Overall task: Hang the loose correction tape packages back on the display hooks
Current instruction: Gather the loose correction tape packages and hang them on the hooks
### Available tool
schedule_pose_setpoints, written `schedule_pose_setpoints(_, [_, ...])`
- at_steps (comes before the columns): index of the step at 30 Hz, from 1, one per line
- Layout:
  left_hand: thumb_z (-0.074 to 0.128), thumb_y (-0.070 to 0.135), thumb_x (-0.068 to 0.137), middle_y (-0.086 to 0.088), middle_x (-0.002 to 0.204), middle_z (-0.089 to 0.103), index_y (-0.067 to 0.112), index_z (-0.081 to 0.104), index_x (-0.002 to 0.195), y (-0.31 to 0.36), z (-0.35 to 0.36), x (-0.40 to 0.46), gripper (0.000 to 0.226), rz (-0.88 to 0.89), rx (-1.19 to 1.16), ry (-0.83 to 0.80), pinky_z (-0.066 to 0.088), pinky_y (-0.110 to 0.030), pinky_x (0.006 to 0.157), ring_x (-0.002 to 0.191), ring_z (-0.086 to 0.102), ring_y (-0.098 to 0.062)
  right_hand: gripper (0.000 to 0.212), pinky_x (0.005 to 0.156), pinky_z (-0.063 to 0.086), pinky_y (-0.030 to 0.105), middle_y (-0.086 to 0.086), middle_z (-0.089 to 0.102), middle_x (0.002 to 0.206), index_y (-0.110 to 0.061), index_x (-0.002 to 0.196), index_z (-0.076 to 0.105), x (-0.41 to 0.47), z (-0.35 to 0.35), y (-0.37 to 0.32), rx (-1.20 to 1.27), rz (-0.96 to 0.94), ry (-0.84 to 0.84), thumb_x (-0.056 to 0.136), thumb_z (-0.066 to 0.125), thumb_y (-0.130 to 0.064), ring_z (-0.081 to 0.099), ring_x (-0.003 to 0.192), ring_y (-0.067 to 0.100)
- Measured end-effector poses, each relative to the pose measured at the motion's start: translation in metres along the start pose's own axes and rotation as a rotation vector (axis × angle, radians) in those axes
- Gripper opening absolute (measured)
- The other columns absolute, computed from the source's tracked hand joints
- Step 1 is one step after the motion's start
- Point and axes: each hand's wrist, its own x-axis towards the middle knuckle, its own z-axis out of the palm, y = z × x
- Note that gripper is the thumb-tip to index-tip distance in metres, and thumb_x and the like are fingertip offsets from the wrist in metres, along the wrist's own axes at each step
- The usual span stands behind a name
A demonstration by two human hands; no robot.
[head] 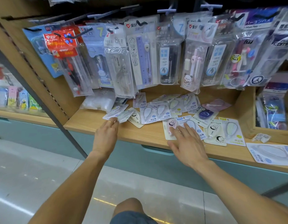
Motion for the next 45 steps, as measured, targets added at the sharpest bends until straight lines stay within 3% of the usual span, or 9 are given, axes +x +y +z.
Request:
schedule_pose_setpoints(3, [0.080, -0.024, 0.049, -0.022, 0.097, 0.073, -0.006, 0.072, 0.085, 0.001, 0.003, -0.012, 0.041, 0.003, 0.075, -0.112, 0.054, -0.037, 0.043, 0.069, 0.068, -0.039, 0.060, 0.127, 0.014, 0.046, 0.008, 0.046, 0.158, -0.025, 0.155, 0.042, -0.003, 0.001, 0.001, -0.025, 0.000, 0.012, 0.103, 0.046, -0.053, 0.022, 0.156, 0.033])
schedule_pose_setpoints(6, [0.070, -0.007, 0.065, -0.023, 0.096, 0.073, -0.003, 0.070, 0.081, 0.012, 0.001, -0.012, 0.016, -0.064, 0.088, -0.152, 0.057, -0.041, 0.058, 0.077, 0.066, -0.040, 0.060, 0.126, 0.017, 0.046, 0.009, 0.048, 0.156, -0.023, 0.155, 0.043, -0.005, 0.000, 0.001, -0.027, -0.006, 0.019, 0.102, 0.047, -0.052, 0.024, 0.155, 0.034])
schedule_pose_setpoints(14, [0.044, 0.031, 0.102, -0.009, 0.172, 0.026, 0.027, 0.029, 0.164, 0.069, 0.001, 0.023, 0.064, -0.047, -0.085, -0.384, 0.031, -0.054, 0.119, 0.156, 0.026, -0.037, 0.066, 0.128, 0.008, 0.047, 0.004, 0.036, 0.164, -0.030, 0.160, 0.030, -0.006, -0.002, 0.003, -0.042, -0.002, -0.037, 0.101, 0.028, -0.061, 0.012, 0.159, 0.031])
schedule_pose_setpoints(24, [0.065, 0.042, 0.095, -0.011, 0.119, 0.064, 0.013, 0.055, 0.104, 0.056, 0.007, 0.011, 0.032, -0.177, -0.391, -0.246, 0.047, -0.049, 0.096, 0.109, 0.061, -0.037, 0.091, 0.129, 0.002, 0.045, 0.002, 0.023, 0.170, -0.035, 0.162, 0.019, -0.007, -0.006, 0.008, -0.086, 0.024, -0.107, 0.083, -0.004, -0.075, 0.003, 0.160, 0.028])
schedule_pose_setpoints(28, [0.075, 0.050, 0.087, -0.002, 0.116, 0.068, 0.018, 0.059, 0.110, 0.056, -0.003, -0.002, 0.043, -0.203, -0.429, -0.246, 0.042, -0.052, 0.106, 0.111, 0.059, -0.030, 0.072, 0.128, 0.014, 0.048, 0.012, 0.028, 0.167, -0.022, 0.153, 0.043, -0.014, -0.006, -0.006, -0.026, 0.023, 0.066, 0.095, 0.048, -0.065, 0.014, 0.158, 0.035])
schedule_pose_setpoints(33, [0.061, 0.036, 0.086, 0.009, 0.126, 0.069, 0.020, 0.061, 0.123, 0.058, -0.016, -0.025, 0.040, -0.154, -0.571, -0.230, 0.045, -0.043, 0.107, 0.117, 0.059, -0.021, 0.088, 0.109, 0.049, 0.045, 0.010, 0.052, 0.153, -0.011, 0.144, 0.055, -0.004, 0.004, -0.065, 0.066, -0.246, 0.117, 0.066, 0.092, -0.030, 0.048, 0.143, 0.031])
schedule_pose_setpoints(37, [0.047, 0.024, 0.088, 0.005, 0.131, 0.065, 0.022, 0.058, 0.135, 0.061, -0.026, -0.033, 0.048, -0.334, -0.717, -0.235, 0.041, -0.027, 0.093, 0.121, 0.054, -0.015, 0.084, 0.084, 0.057, 0.034, 0.003, 0.070, 0.126, -0.016, 0.124, 0.066, 0.013, 0.013, -0.100, 0.016, -0.293, 0.128, 0.045, 0.094, -0.005, 0.068, 0.114, 0.026])
schedule_pose_setpoints(40, [0.039, 0.030, 0.091, -0.004, 0.143, 0.059, 0.017, 0.051, 0.144, 0.055, -0.027, -0.032, 0.056, -0.446, -0.708, -0.347, 0.040, -0.035, 0.104, 0.130, 0.049, -0.024, 0.056, 0.052, 0.048, 0.027, -0.004, 0.070, 0.085, -0.018, 0.079, 0.066, 0.011, 0.017, -0.099, -0.025, -0.266, 0.213, 0.034, 0.095, 0.000, 0.065, 0.066, 0.020])
schedule_pose_setpoints(45, [0.045, 0.045, 0.101, 0.003, 0.147, 0.058, 0.023, 0.048, 0.148, 0.076, -0.042, -0.033, 0.052, -0.667, -0.952, -0.254, 0.040, -0.034, 0.107, 0.131, 0.054, -0.015, 0.038, 0.041, 0.047, 0.029, 0.003, 0.070, 0.077, -0.011, 0.070, 0.067, -0.004, 0.032, -0.080, 0.071, -0.376, 0.503, 0.049, 0.090, 0.011, 0.062, 0.056, 0.023])
